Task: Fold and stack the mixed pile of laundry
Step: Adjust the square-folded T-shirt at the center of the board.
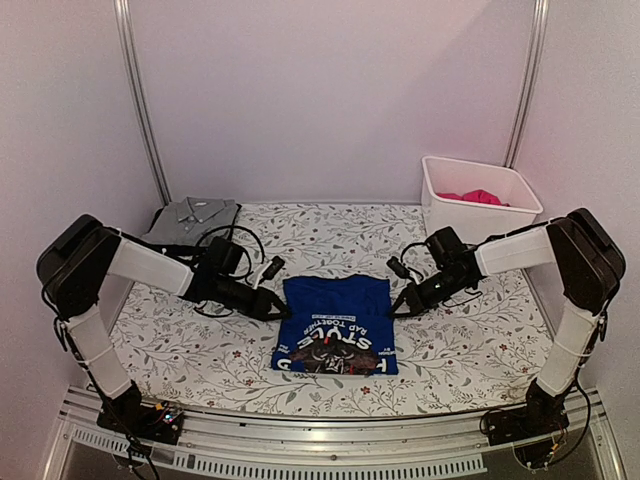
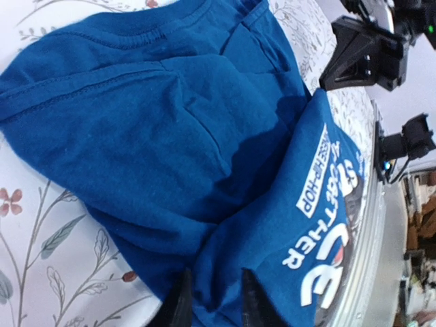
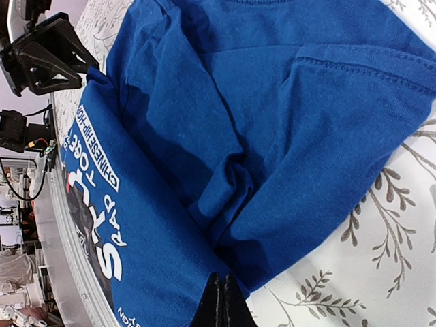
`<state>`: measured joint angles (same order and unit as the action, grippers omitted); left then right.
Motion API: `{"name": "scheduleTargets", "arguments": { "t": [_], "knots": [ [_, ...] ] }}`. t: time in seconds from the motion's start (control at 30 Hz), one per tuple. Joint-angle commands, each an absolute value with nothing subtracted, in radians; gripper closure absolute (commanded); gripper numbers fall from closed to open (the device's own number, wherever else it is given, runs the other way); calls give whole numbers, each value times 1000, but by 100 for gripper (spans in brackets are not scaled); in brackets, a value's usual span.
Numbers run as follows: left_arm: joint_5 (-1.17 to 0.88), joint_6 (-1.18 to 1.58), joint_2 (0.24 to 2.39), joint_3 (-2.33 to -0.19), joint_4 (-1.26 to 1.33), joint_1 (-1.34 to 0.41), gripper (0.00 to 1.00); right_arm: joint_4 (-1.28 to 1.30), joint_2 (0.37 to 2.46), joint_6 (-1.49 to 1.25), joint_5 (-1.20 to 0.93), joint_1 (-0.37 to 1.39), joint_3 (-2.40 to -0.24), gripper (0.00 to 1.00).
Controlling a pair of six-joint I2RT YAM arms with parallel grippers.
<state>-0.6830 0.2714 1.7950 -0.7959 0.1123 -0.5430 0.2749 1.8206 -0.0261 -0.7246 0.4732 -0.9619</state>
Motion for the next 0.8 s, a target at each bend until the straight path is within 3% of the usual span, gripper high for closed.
{"name": "scheduleTargets", "arguments": {
  "t": [0.0, 0.1, 0.47, 0.77],
  "knots": [
    [-652, 270, 1721, -782, 91, -537, 64, 283, 1774, -26, -708, 479, -962, 100],
    [-634, 239, 1679, -759, 111, -537, 60, 284, 1797, -26, -713, 479, -978, 100],
    [-548, -73, 1582, -690, 130, -567, 60, 286, 1836, -33, -696, 479, -985, 100],
    [-473, -176, 1666, -756, 118, -640, 61, 287, 1842, -36, -701, 474, -983, 100]
  ]
}}
